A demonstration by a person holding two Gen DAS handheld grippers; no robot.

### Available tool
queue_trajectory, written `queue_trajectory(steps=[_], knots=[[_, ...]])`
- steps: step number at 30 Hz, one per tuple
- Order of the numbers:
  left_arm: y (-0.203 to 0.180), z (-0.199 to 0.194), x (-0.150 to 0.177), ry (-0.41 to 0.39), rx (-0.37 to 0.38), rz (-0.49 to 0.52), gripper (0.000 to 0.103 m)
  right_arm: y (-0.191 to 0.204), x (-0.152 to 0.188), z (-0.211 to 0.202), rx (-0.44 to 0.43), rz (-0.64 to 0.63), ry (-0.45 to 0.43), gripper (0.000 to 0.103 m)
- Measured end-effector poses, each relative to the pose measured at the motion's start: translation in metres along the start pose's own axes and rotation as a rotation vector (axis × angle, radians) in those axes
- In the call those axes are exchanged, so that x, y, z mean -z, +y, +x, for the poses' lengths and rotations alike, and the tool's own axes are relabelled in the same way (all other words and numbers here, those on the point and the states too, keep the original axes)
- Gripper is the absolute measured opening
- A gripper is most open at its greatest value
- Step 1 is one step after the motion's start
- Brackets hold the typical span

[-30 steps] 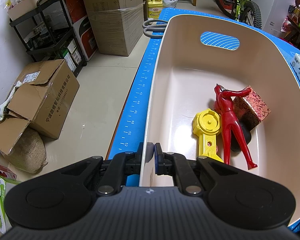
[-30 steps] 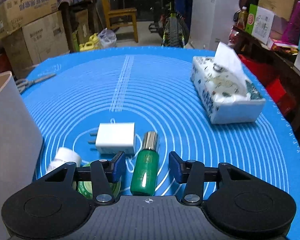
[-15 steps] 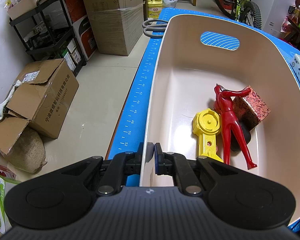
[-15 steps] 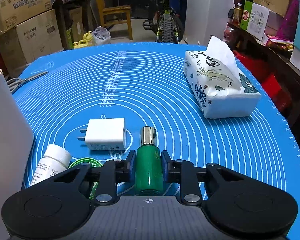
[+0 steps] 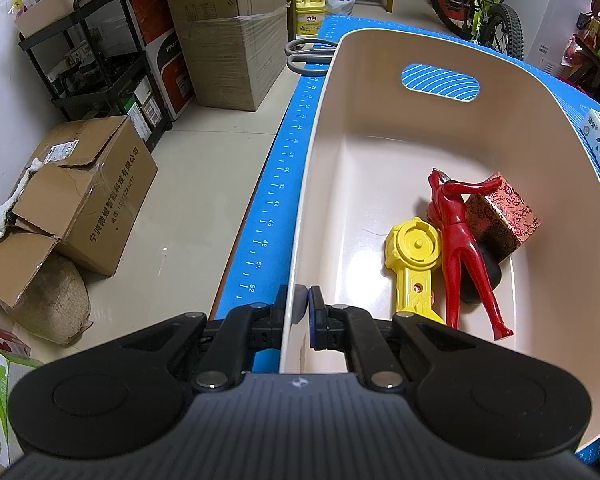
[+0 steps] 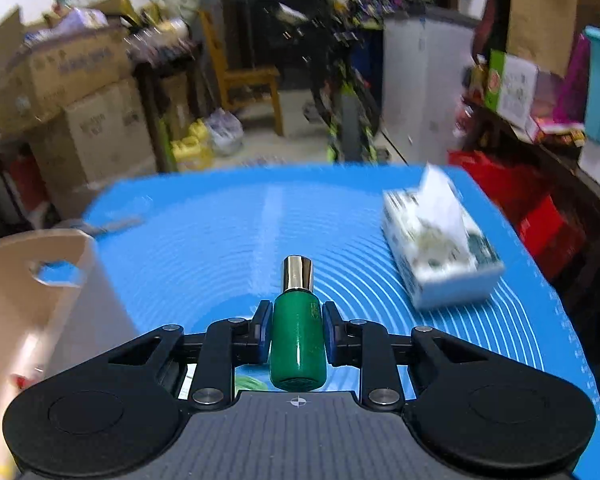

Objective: Organize rigid objects
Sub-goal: 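Lower the green bottle into the basket and open the right tool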

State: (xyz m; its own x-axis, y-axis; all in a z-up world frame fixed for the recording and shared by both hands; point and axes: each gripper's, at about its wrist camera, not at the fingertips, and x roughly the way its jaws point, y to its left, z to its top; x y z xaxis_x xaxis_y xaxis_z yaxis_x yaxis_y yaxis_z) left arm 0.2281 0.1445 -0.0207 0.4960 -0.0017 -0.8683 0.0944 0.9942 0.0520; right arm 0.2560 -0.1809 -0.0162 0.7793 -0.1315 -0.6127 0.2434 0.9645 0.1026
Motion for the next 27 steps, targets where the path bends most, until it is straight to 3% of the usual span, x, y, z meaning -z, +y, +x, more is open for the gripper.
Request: queue_trajectory(steps=[7,12,22,27], knots=[[0.0,0.001,0.001,0.0,-0.003,0.001,0.011,0.054,-0.011,-0.04,-0.179,-0.084,-0.086,0.035],[-0.001,0.001,0.0,0.0,-0.004,0.002,0.011,0.099,-0.006,-0.048,-0.289,-0.168,-0.075,0.035],[-0.001,0.001,0.0,0.0,-0.003,0.004,0.011,0.18,0.026,-0.044,-0.413,-0.383,0.066,0.035],[-0.001,0.001,0.0,-0.001,-0.003,0.004,0.011,0.197,0.042,-0.041,-0.424,-0.446,0.157,0.035]])
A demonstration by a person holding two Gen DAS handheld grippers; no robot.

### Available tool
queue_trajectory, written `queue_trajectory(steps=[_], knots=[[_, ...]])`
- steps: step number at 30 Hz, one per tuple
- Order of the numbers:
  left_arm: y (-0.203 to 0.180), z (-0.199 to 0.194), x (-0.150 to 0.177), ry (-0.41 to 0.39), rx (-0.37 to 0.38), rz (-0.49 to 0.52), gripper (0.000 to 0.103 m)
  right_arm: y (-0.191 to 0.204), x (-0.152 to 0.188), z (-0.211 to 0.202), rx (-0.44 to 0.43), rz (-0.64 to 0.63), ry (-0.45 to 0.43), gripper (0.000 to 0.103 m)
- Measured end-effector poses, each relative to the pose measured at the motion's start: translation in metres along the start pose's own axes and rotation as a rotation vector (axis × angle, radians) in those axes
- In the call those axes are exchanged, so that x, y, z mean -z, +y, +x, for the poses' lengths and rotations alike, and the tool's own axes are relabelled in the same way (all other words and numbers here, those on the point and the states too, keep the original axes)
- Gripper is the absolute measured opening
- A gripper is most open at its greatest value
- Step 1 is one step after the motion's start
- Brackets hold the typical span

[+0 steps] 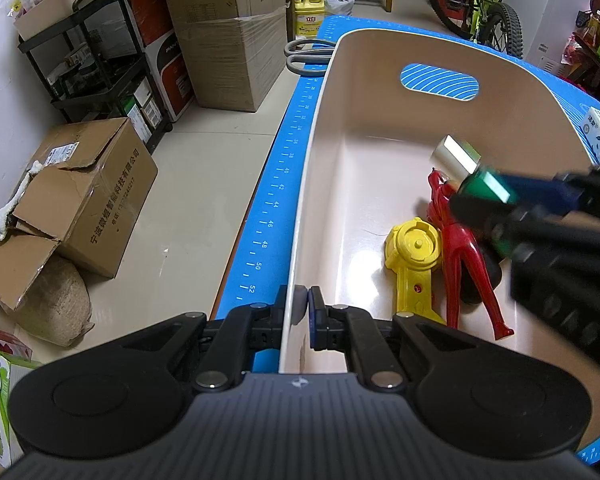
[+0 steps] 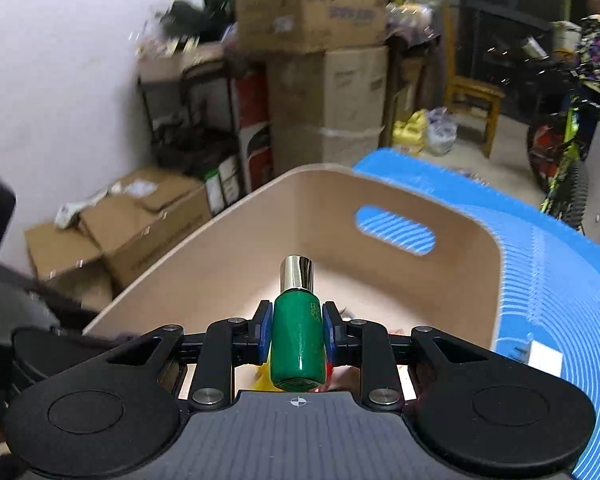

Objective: Organize rigid objects
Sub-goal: 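Lower the green bottle into the basket and open the right tool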

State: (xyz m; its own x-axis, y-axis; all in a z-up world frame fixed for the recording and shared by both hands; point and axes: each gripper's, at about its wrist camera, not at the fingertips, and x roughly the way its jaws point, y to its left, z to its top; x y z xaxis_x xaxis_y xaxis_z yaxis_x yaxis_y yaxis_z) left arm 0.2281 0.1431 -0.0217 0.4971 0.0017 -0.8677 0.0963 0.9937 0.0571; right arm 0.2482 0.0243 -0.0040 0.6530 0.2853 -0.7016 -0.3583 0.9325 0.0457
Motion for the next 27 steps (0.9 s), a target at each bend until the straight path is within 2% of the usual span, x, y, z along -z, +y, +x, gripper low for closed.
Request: queue_trajectory(steps=[8,11,13,15,17,22,27], knots=[[-0.001,0.0,-0.001,0.0,-0.002,0.003,0.011,0.004,0.01,0.025,-0.012,-0.017,0.178,0.035],[-0.001,0.0,0.0,0.0,-0.002,0.003,0.011,0.003,0.009,0.025,-0.016,-0.011,0.188,0.034],[-0.001,0.0,0.0,0.0,-0.002,0.002,0.011,0.002,0.008,0.025,-0.017,-0.005,0.182,0.037],[-0.001,0.0,0.0,0.0,-0.001,0.002,0.011,0.0,0.007,0.024,-0.022,-0.004,0.163,0.049],[0.0,0.0,-0.001,0.0,0.0,0.001,0.011,-0.002,0.005,0.016,-0.022,-0.001,0.131,0.055],[0.0,0.0,-0.002,0.0,-0.001,0.002,0.011,-0.027,-0.006,-0.021,-0.001,0.07,0.005,0.057],[0.0,0.0,-0.002,0.001,-0.001,0.002,0.011,-0.07,-0.014,-0.049,0.098,0.155,-0.095,0.061]])
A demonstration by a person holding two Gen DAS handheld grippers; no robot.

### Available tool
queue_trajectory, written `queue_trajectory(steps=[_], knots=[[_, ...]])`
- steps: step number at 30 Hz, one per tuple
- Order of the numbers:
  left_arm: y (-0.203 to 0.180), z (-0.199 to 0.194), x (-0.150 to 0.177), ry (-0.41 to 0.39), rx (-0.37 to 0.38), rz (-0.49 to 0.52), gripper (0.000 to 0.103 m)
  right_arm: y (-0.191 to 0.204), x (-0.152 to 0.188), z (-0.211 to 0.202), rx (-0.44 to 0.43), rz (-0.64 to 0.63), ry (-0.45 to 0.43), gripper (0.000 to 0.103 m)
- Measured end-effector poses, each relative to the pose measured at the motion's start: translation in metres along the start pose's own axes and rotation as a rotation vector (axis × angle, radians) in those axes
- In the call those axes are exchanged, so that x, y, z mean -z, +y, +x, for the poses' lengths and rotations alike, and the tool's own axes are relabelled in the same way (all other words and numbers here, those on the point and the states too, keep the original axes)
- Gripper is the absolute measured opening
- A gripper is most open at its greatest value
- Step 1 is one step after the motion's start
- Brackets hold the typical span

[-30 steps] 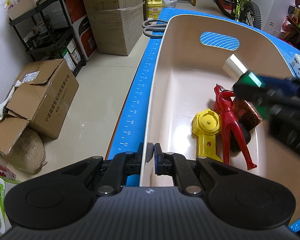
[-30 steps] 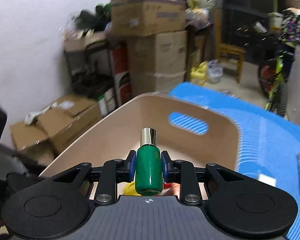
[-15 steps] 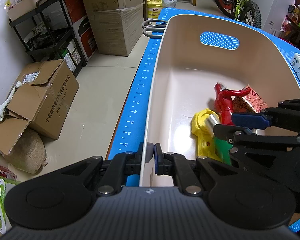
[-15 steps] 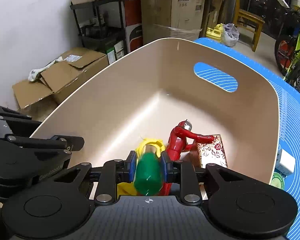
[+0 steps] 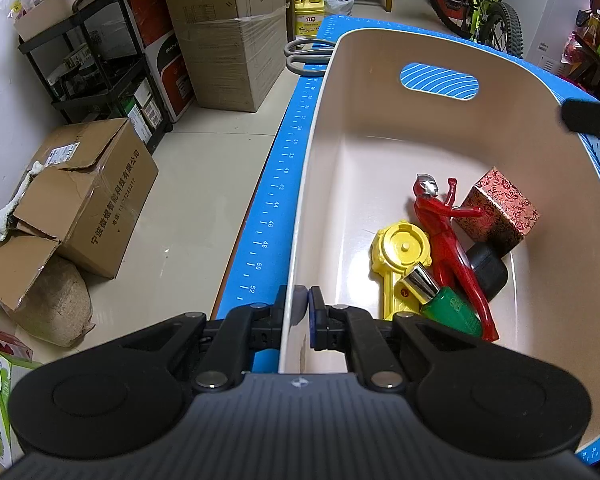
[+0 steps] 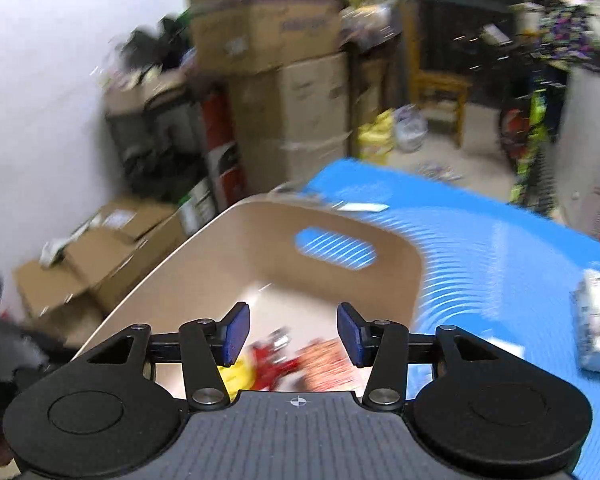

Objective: Organize rigid objects
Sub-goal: 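Lower the green bottle into the basket and open the right tool, then grasp the white charger with the right tool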

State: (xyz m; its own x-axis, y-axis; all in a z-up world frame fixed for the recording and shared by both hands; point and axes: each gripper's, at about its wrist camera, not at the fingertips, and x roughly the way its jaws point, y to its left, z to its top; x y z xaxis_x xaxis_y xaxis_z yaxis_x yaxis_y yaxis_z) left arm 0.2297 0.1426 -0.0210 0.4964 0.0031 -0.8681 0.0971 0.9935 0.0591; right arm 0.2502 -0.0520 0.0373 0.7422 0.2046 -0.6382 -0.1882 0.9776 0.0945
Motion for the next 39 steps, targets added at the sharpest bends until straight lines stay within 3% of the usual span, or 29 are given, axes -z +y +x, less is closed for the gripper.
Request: queue_trajectory(steps=[9,16,27,32,39], knots=[[0.0,0.001,0.0,0.0,-0.002,0.003,0.011,-0.089,0.01,0.026,0.228,0.109,0.02,0.065],[0.001,0.001,0.001,0.002,-0.005,0.006,0.011,-0.123,0.03,0.075,0.293,0.12,0.108,0.073],[-0.001,0.002,0.001,0.005,-0.009,0.012,0.012,-0.138,0.054,0.131,0.347,0.142,0.168,0.076],[-0.001,0.002,0.001,0.006,-0.009,0.011,0.012,-0.143,0.058,0.131,0.322,0.2,0.16,0.064],[-0.001,0.002,0.001,0.006,-0.009,0.011,0.012,-0.136,0.055,0.111,0.345,0.19,0.112,0.064]])
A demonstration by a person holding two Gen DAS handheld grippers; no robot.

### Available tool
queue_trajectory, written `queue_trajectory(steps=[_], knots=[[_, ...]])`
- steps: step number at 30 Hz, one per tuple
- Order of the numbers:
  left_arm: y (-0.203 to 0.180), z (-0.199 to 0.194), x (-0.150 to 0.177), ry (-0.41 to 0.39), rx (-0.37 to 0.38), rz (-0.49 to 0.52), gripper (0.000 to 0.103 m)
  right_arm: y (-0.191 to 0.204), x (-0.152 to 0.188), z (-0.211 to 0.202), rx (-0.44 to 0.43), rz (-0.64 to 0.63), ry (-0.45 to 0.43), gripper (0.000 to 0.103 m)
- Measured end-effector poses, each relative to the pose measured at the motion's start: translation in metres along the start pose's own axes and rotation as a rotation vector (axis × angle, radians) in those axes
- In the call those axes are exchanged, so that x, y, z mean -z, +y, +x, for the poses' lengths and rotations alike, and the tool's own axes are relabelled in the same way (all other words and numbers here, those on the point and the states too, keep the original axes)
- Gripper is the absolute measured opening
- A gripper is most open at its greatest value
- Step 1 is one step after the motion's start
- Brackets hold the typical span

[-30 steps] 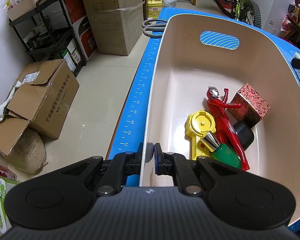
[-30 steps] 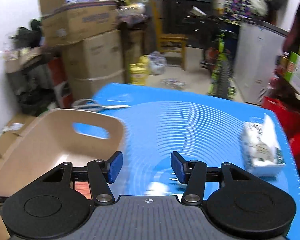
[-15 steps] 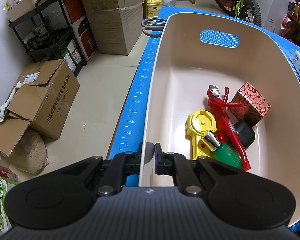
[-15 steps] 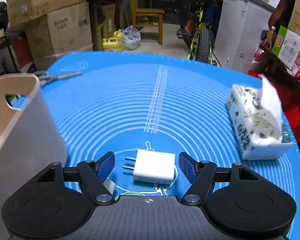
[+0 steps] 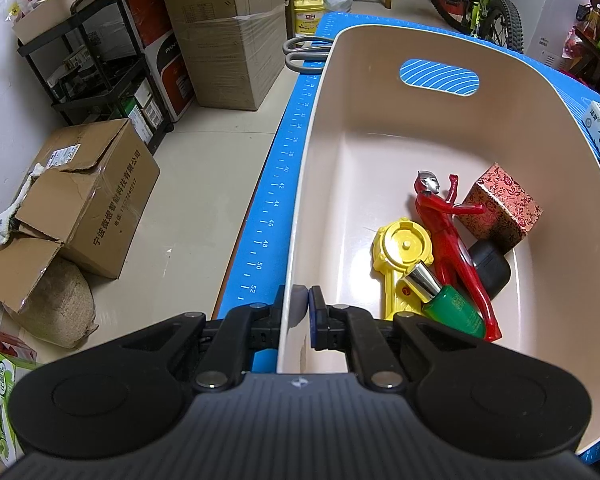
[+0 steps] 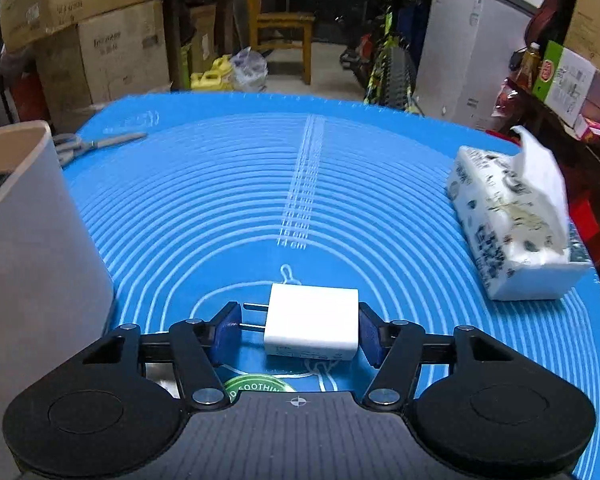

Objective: Organize rigid objects
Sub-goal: 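Grasp the white charger with the right tool, then lower the white charger into the basket and open the right tool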

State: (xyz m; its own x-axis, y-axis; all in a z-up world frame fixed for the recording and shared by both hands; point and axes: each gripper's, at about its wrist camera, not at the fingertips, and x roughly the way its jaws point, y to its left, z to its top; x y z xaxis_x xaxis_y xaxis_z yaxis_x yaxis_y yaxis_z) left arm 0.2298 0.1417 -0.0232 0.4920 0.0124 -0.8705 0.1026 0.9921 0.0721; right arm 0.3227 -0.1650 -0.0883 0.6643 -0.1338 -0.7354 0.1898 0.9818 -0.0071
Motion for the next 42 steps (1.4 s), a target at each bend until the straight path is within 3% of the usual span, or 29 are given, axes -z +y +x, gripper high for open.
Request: queue_trajectory(steps=[10,16,22,30,34,42], knots=[[0.0,0.0,0.0,0.0,0.0,-0.001,0.012,0.032,-0.033,-0.108,-0.211,-0.073,-0.222,0.064],[0.0,0.0,0.0,0.0,0.0,-0.001,0.012,0.084,-0.032,-0.145,-0.336,-0.21,-0.271,0.064],[0.0,0.0,0.0,-0.001,0.0,-0.001,0.011,0.13,-0.017,-0.143,-0.402,-0.313,-0.218,0.064],[0.0,0.0,0.0,0.0,0.0,-0.001,0.011,0.175,0.008,-0.133,-0.446,-0.433,-0.078,0.064],[0.0,0.0,0.0,-0.001,0.001,0.001,0.011,0.194,0.018,-0.123,-0.419,-0.508,-0.007,0.064],[-0.001,0.0,0.0,-0.001,-0.001,0.001,0.011,0.202,0.025,-0.108,-0.365,-0.537,0.087,0.065]])
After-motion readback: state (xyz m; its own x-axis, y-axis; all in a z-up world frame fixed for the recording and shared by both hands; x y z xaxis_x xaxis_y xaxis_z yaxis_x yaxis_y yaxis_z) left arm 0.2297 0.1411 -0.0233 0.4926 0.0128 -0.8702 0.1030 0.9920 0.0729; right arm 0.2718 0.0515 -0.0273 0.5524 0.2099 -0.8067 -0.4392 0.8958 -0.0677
